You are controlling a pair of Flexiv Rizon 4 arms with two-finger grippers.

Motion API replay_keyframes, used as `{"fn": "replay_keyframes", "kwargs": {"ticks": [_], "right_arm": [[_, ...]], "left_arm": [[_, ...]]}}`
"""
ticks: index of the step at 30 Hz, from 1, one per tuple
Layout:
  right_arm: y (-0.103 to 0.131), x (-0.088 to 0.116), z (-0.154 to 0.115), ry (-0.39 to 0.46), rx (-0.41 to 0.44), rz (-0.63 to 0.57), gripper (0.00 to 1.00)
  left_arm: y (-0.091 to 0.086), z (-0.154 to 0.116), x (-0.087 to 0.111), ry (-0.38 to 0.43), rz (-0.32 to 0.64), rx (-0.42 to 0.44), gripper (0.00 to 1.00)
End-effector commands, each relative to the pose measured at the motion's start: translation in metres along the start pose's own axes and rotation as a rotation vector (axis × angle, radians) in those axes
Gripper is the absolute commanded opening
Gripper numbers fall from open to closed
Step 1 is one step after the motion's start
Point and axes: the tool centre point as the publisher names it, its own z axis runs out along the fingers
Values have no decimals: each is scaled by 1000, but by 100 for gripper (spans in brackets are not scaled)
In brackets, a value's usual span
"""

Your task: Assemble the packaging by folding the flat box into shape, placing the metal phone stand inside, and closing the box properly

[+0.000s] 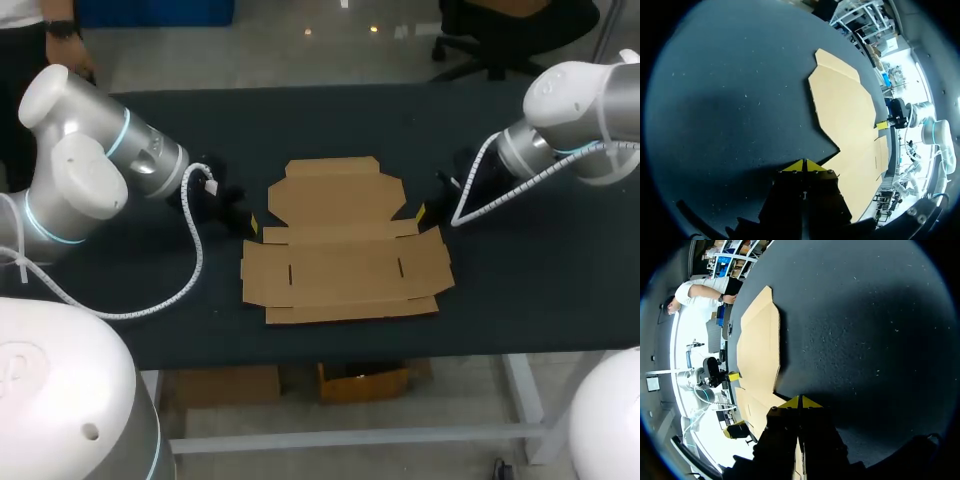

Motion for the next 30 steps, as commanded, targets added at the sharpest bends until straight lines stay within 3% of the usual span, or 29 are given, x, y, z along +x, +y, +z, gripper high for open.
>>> {"fn": "replay_keyframes", "kwargs": {"ticks": [1,30], "right_arm": [[-2,-3,-2,7,0,2,0],[-6,-5,4,44,-2,4,0]], "left_arm": [[0,2,-1,4,1,-4,0],[6,8,0,75,-4,-17,0]]}}
